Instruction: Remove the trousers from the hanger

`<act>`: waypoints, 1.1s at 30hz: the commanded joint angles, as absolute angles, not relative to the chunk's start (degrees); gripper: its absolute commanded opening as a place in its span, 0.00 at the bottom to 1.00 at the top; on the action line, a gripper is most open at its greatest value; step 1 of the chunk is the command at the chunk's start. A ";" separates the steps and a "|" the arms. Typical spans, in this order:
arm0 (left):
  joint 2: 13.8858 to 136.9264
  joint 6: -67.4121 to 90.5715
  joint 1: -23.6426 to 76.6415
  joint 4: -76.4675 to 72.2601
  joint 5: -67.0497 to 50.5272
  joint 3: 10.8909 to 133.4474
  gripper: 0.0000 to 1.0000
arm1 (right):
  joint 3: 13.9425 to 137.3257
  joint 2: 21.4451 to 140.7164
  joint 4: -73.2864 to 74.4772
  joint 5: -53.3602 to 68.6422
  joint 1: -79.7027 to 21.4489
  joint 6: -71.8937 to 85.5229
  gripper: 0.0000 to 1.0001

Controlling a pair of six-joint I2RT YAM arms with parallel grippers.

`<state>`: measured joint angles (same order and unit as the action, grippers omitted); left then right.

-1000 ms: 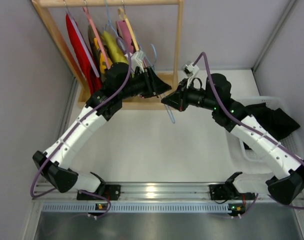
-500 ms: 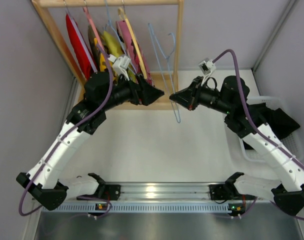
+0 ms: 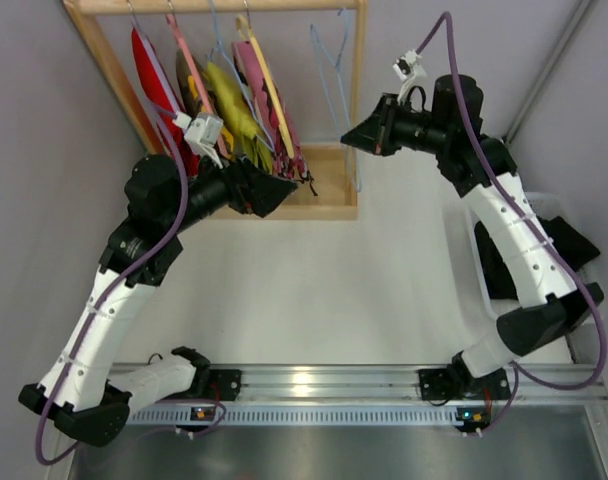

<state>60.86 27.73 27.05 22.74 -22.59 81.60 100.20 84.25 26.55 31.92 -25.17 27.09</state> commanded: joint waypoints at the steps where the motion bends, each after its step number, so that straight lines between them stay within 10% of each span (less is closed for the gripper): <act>1: 58.45 26.80 26.28 22.15 -21.62 81.12 0.99 | 110.99 89.53 31.46 34.54 -22.24 28.03 0.00; 33: 56.86 27.95 25.40 22.50 -20.13 78.84 0.99 | 126.48 106.35 34.45 28.12 -19.51 24.52 0.00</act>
